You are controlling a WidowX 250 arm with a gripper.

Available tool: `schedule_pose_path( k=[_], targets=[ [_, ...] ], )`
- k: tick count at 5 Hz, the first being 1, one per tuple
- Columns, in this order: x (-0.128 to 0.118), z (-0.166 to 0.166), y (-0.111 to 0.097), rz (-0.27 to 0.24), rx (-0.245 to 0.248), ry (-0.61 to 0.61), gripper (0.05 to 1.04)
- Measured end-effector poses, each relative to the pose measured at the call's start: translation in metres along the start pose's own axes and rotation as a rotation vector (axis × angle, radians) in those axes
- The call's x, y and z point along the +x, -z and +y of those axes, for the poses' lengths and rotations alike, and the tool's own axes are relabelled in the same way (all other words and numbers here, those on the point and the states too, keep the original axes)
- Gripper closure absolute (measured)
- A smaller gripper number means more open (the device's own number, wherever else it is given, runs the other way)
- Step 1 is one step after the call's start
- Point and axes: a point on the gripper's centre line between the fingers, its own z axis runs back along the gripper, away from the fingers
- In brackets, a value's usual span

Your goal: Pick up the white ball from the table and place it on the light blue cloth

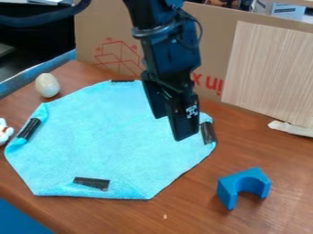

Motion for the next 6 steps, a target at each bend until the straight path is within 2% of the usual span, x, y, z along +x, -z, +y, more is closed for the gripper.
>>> schedule_pose_path(
  k=[1,3,4,6],
  targets=[
    [-0.003,0.0,0.006,0.022,-0.01,-0.005,0.083],
    [-0.002,0.001,0.006,0.018,-0.007,-0.013,0.083],
    [-0.016,0.055,0.009,-0.032,0.083,-0.227,0.083],
    [-0.074,0.137,-0.015,-0.133,0.238,-0.533,0.083]
  ],
)
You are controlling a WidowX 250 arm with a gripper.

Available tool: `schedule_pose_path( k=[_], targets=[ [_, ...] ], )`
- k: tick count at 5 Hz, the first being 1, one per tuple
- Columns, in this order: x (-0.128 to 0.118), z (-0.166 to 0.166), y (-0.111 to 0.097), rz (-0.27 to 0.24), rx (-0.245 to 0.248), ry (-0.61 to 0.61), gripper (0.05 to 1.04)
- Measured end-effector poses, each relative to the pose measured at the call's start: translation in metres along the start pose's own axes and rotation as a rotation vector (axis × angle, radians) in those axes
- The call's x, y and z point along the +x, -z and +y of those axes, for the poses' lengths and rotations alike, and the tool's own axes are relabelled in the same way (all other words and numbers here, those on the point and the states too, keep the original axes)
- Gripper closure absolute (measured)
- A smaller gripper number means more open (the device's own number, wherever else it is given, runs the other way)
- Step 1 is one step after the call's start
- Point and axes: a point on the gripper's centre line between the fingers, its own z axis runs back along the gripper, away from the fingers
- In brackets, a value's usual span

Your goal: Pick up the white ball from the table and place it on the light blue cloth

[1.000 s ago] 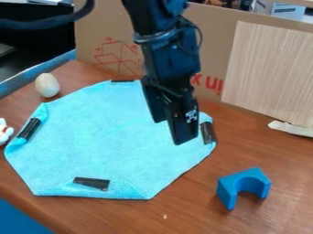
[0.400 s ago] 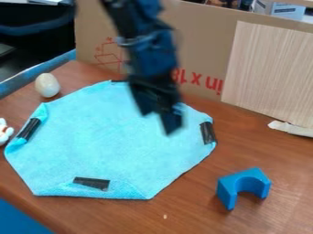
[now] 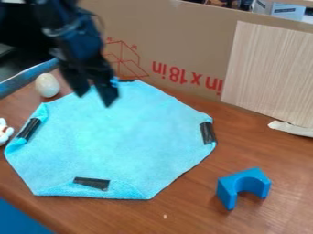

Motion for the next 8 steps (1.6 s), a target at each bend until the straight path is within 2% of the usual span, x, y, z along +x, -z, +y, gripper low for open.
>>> schedule_pose_path(
  k=[1,2,3,4,5,6,8],
  targets=[
    [-0.003,0.043,-0.002,-0.058,0.079,-0.146,0.083],
    [-0.003,0.093,0.003,-0.121,0.183,-0.358,0.083],
    [-0.002,0.127,0.009,-0.211,0.267,-0.527,0.083],
    [0.005,0.151,0.025,-0.272,0.283,-0.622,0.083],
    [0.011,0.165,0.037,-0.31,0.298,-0.679,0.083],
    [0.019,0.173,0.034,-0.357,0.311,-0.742,0.083],
    [0.029,0.187,0.043,-0.352,0.338,-0.792,0.083]
  ],
)
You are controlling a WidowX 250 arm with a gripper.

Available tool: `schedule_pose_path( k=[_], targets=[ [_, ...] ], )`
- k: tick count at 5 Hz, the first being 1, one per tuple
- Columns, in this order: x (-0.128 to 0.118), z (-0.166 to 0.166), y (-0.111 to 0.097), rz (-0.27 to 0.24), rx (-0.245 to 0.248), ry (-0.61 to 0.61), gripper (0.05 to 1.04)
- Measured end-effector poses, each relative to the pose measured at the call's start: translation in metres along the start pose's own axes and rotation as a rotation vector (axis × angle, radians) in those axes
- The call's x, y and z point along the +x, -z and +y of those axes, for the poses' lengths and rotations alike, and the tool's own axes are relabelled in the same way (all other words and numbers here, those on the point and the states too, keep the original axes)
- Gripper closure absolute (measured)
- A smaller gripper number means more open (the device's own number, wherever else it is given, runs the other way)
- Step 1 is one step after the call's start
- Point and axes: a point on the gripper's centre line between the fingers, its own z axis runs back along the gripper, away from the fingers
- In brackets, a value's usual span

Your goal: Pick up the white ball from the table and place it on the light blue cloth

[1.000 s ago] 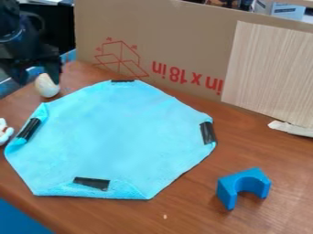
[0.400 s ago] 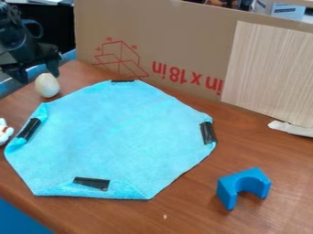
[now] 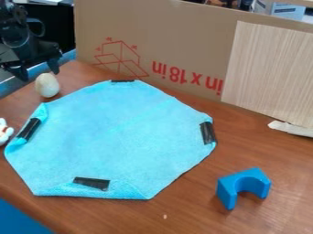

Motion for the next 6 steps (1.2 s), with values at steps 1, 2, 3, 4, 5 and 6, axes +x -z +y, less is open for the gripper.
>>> schedule_pose_path(
  k=[1,2,3,4,5,6],
  targets=[
    [0.003,-0.002,0.009,0.004,0.022,0.0,0.083],
    [0.005,0.0,0.017,0.007,0.043,0.001,0.083],
    [0.004,0.005,0.029,0.019,0.071,-0.001,0.083],
    [0.003,0.008,0.035,0.027,0.09,-0.004,0.083],
    [-0.005,0.009,0.045,0.052,0.115,-0.004,0.083],
    [-0.009,0.006,0.049,0.062,0.122,-0.023,0.115]
  ],
)
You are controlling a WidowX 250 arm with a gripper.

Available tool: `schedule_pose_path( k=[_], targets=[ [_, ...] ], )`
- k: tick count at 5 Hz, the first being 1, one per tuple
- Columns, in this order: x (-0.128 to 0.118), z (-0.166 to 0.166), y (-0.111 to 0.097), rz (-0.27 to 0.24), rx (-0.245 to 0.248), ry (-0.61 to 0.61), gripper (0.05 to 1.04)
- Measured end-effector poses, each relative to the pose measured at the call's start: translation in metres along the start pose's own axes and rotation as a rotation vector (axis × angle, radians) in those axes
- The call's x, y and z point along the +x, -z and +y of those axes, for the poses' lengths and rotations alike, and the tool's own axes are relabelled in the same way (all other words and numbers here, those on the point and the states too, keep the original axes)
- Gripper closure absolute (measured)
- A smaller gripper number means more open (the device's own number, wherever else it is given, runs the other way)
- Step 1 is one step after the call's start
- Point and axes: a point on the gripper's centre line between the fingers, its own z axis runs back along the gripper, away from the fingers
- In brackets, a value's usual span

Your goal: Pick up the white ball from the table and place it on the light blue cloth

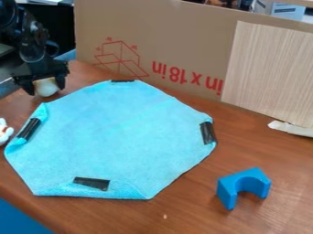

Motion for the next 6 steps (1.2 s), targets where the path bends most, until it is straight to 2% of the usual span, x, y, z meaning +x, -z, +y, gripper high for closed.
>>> schedule_pose_path(
  k=[1,2,3,4,5,6],
  targets=[
    [0.002,-0.002,-0.001,-0.011,-0.016,-0.022,0.233],
    [-0.003,-0.006,-0.002,-0.007,-0.044,0.004,0.233],
    [-0.008,-0.02,-0.022,-0.013,-0.117,0.037,0.233],
    [-0.023,-0.046,-0.06,-0.024,-0.237,0.126,0.233],
    [-0.05,-0.062,-0.091,-0.014,-0.327,0.223,0.233],
    [-0.092,-0.065,-0.112,0.044,-0.392,0.328,0.233]
  ],
)
